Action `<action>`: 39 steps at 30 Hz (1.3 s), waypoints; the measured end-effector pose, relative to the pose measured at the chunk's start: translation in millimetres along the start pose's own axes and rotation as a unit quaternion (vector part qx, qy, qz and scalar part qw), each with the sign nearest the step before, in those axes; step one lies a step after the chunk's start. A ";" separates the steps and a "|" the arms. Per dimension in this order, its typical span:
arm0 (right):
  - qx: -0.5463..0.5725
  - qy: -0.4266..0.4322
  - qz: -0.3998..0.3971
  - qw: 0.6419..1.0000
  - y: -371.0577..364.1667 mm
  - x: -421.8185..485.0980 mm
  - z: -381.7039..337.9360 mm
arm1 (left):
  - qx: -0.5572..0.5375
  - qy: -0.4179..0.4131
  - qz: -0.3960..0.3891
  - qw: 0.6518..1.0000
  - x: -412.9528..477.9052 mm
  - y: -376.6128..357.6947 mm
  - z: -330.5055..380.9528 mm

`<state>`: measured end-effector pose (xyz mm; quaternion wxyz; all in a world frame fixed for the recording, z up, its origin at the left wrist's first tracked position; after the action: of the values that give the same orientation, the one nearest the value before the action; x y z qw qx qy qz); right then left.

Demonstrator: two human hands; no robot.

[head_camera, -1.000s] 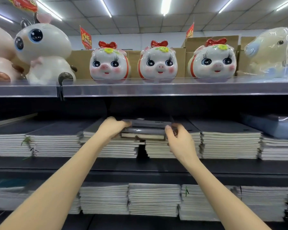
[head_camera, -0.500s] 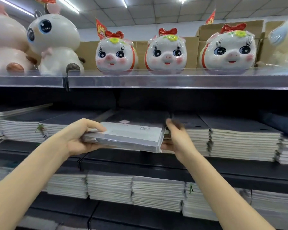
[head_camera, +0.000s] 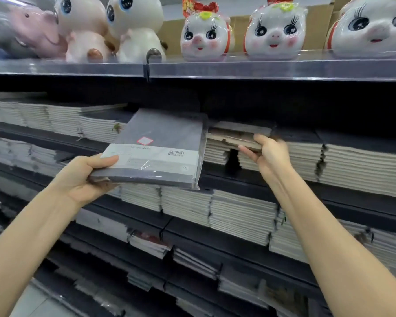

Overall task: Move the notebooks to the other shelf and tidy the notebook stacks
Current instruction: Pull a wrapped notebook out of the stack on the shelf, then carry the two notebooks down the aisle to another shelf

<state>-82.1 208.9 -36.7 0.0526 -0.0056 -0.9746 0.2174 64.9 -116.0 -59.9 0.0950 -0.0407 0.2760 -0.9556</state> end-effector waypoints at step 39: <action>-0.549 -0.078 -0.521 0.649 -535.6 -223.8 624.2 | 0.169 0.002 0.521 0.837 -238.6 726.1 93.2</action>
<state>81.3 -547.8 -393.5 0.0679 0.4919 -0.7591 -0.4209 426.0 -718.2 -375.9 0.5834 0.1279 0.0912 -0.7969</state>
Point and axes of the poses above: each hand's wrist, its own x-axis towards the middle knuckle, its own y-axis out of the back of the hand, z = x × y, the point moved 8 cm from there along x, towards the middle knuckle, and after that the axes turned 6 degrees about -x, right-handed, at the moved point
